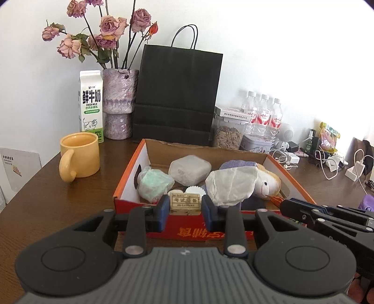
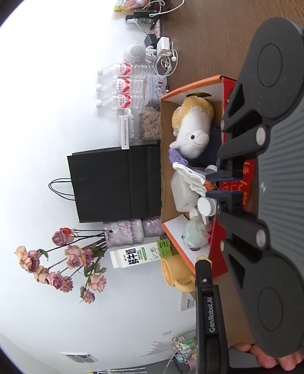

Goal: Organize objects
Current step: 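Carry the beige block over the box with the left tool, then open the left tool to drop the beige block into the box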

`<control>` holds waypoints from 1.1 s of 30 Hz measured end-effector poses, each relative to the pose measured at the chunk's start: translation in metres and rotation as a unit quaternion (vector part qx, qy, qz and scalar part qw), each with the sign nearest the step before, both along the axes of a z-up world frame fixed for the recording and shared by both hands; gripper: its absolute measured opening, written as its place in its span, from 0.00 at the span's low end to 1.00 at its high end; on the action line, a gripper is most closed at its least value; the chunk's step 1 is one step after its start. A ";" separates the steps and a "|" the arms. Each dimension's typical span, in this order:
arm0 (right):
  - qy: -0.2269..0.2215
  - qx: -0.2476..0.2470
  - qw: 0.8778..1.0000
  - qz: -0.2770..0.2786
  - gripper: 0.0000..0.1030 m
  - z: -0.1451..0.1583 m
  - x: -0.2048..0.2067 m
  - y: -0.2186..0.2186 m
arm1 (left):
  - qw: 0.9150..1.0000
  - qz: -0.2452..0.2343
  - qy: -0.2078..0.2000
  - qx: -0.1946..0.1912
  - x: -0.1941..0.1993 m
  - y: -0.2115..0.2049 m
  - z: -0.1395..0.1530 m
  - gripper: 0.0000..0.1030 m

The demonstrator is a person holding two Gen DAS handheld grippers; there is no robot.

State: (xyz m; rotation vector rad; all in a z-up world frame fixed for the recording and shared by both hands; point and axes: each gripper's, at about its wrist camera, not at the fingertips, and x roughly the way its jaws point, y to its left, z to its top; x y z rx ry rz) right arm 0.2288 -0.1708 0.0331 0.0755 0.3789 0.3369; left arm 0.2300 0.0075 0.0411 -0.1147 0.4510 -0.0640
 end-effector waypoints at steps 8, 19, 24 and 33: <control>-0.026 0.001 0.999 -0.022 0.06 0.011 0.026 -0.015 | 1.000 -0.003 -0.017 0.004 0.024 -0.015 0.012 0.30; -0.018 -0.028 0.999 -0.027 0.16 0.001 0.076 -0.014 | 1.000 0.010 -0.006 0.014 0.068 -0.018 0.007 0.58; -0.022 -0.043 0.997 -0.055 0.98 -0.005 0.078 -0.019 | 0.998 0.037 -0.035 0.033 0.066 -0.013 0.010 1.00; 0.006 -0.039 0.998 -0.049 1.00 0.002 0.052 -0.023 | 0.998 0.035 -0.011 0.050 0.041 -0.004 0.010 1.00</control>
